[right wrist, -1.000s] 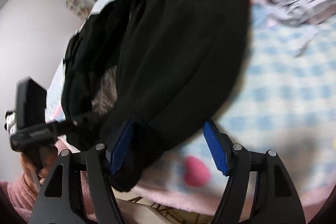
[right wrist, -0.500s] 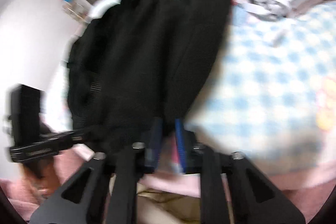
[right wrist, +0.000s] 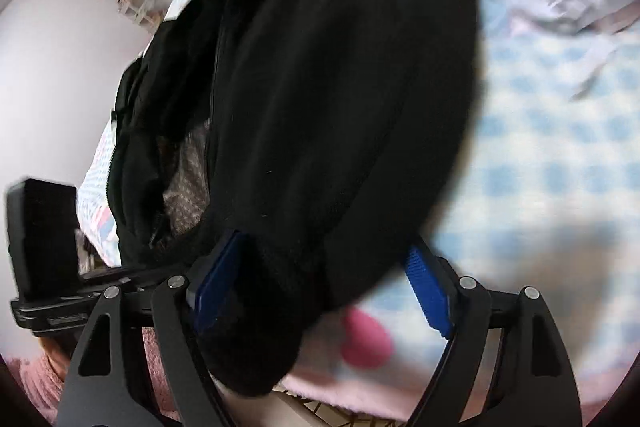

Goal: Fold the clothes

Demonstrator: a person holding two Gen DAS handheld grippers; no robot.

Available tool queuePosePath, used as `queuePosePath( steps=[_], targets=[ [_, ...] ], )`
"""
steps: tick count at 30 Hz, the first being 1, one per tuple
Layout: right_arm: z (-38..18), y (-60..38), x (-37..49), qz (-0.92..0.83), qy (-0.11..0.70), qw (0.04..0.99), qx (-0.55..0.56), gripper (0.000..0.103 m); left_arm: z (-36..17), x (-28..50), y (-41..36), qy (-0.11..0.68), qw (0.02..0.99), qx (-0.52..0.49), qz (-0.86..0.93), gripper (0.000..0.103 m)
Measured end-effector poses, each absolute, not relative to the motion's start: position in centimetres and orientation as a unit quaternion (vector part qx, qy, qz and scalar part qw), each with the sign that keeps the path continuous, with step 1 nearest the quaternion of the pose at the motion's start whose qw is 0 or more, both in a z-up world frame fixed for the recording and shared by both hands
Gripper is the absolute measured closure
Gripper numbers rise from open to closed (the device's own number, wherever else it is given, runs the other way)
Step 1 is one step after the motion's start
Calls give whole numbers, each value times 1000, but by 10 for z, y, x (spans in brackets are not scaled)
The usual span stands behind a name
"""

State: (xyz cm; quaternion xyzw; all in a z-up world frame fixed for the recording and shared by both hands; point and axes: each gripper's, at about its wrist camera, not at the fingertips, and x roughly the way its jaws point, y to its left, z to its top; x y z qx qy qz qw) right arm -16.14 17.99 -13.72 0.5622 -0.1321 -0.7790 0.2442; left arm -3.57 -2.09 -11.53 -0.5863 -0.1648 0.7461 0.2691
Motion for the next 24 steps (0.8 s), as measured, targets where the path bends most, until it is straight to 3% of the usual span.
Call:
queuePosePath(
  steps=[2,4,10,13,16,18,19,20,21,24],
  targets=[
    [-143,186,-154,-787,-103,238,560,43,-116,-40,-16,-165,264,-584,750,80],
    [-141,193,-145,-796,-83,232,553,67,-114,-41,-15,-164,266,-580,753,80],
    [-123,216,-121,-817,-80,201,535,83,-124,-24,8,-114,272,-589,752,78],
    [-120,225,-108,-832,-57,158,529,99,-129,-15,8,-103,270,-586,757,78],
    [-124,240,-99,-833,-62,142,532,97,-120,-23,-5,-137,280,-585,749,77],
    [-122,256,-97,-826,-109,164,529,96,-110,-29,-16,-155,279,-575,754,63],
    [-119,261,-98,-825,-122,174,525,83,-102,-33,-23,-162,271,-558,768,56],
    [-114,260,-100,-827,-122,181,518,64,-98,-37,-27,-168,265,-546,777,46],
    [-109,259,-103,-829,-123,189,511,57,-98,-43,-30,-175,259,-544,778,41],
    [-98,244,-122,-831,-141,223,490,35,-107,-63,-31,-195,250,-559,766,40]
  ],
)
